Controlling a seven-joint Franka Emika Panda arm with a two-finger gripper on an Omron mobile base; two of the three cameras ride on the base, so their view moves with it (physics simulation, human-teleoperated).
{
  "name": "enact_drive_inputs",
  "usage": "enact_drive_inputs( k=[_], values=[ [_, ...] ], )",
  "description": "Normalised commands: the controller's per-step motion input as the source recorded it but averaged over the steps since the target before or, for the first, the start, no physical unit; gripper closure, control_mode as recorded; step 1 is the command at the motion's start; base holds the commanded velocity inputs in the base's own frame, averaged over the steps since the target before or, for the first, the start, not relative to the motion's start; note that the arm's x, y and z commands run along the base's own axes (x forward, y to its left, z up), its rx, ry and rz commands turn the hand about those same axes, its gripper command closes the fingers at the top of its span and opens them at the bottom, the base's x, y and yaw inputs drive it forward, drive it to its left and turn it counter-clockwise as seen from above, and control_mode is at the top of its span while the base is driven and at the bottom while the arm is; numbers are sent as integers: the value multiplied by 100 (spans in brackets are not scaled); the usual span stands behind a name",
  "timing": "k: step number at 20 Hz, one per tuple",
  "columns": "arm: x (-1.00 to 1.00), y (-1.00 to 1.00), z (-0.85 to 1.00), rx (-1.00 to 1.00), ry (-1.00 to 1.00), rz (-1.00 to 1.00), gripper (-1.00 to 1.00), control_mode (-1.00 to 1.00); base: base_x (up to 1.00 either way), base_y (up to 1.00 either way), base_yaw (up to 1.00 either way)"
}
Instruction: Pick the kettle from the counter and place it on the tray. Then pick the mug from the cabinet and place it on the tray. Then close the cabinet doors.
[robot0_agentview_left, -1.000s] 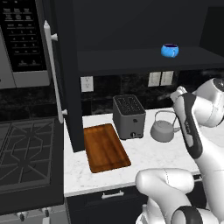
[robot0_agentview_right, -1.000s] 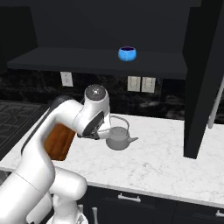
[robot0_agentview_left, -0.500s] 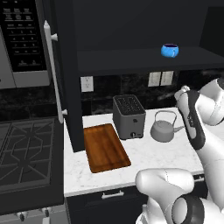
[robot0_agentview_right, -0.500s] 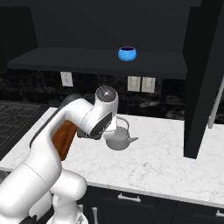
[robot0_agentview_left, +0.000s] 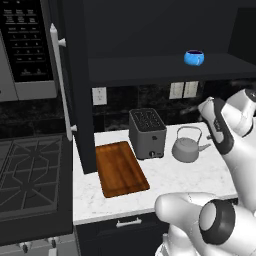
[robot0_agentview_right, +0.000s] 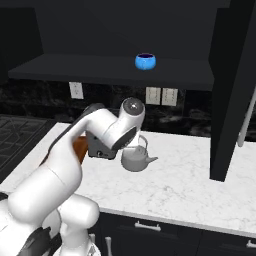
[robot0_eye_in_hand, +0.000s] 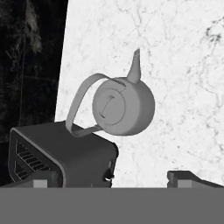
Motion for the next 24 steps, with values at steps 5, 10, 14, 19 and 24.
enact_drive_inputs(
  k=[5,10,14,19,24],
  values=[
    [37,0,-27,5,4,0,-100,-100,0,0,0],
    [34,-3,-16,5,9,0,-100,-100,0,0,0],
    [34,-8,-10,3,11,-1,-100,-100,0,0,0],
    [35,-13,-15,5,9,-1,-100,-100,0,0,0],
    [27,-15,-22,8,3,0,-100,-100,0,0,0]
  ],
)
